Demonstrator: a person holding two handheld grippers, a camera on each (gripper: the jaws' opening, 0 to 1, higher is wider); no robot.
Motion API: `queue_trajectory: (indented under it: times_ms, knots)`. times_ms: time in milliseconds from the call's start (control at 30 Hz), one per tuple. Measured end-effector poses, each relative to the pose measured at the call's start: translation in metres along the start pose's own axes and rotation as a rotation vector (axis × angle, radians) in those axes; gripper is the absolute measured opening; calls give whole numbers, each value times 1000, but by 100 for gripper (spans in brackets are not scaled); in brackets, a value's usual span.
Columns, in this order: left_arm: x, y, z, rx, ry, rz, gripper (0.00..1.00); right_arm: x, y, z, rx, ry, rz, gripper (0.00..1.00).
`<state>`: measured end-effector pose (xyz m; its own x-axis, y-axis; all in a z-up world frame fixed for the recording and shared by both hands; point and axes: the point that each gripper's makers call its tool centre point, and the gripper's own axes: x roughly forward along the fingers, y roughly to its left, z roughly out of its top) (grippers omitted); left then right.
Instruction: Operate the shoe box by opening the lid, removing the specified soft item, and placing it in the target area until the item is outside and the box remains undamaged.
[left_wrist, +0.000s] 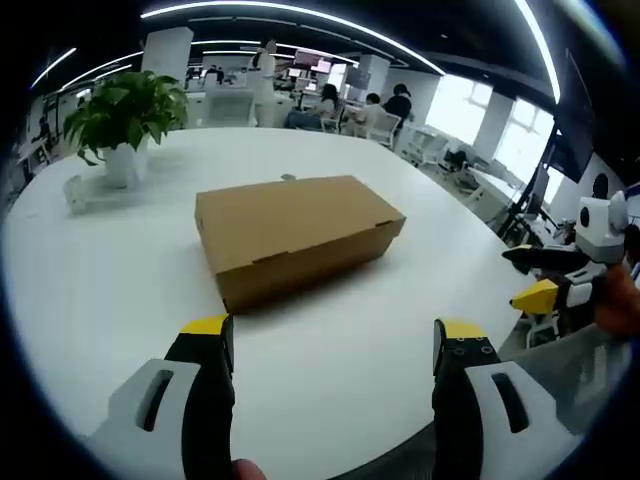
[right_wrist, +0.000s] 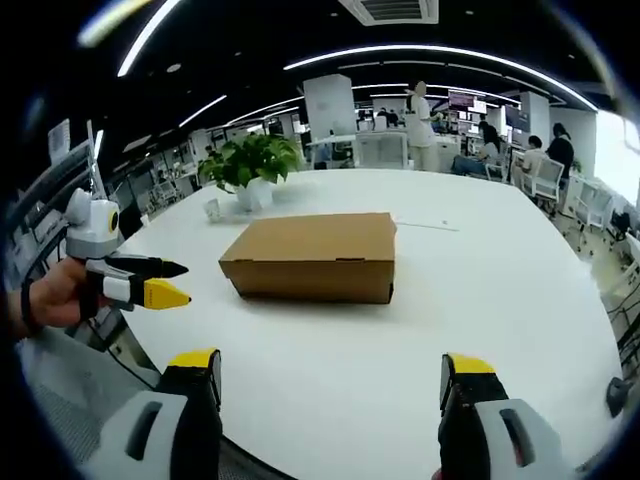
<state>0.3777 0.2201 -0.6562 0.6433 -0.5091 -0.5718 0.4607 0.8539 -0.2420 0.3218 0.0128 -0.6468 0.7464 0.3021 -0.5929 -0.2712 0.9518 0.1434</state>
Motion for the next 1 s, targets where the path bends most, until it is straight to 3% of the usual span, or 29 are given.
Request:
queue_trajectory:
  times_ms: [1000]
  knots:
    - [1,1,-5,11,19,5,80,0,2,4,28,-16,10,89]
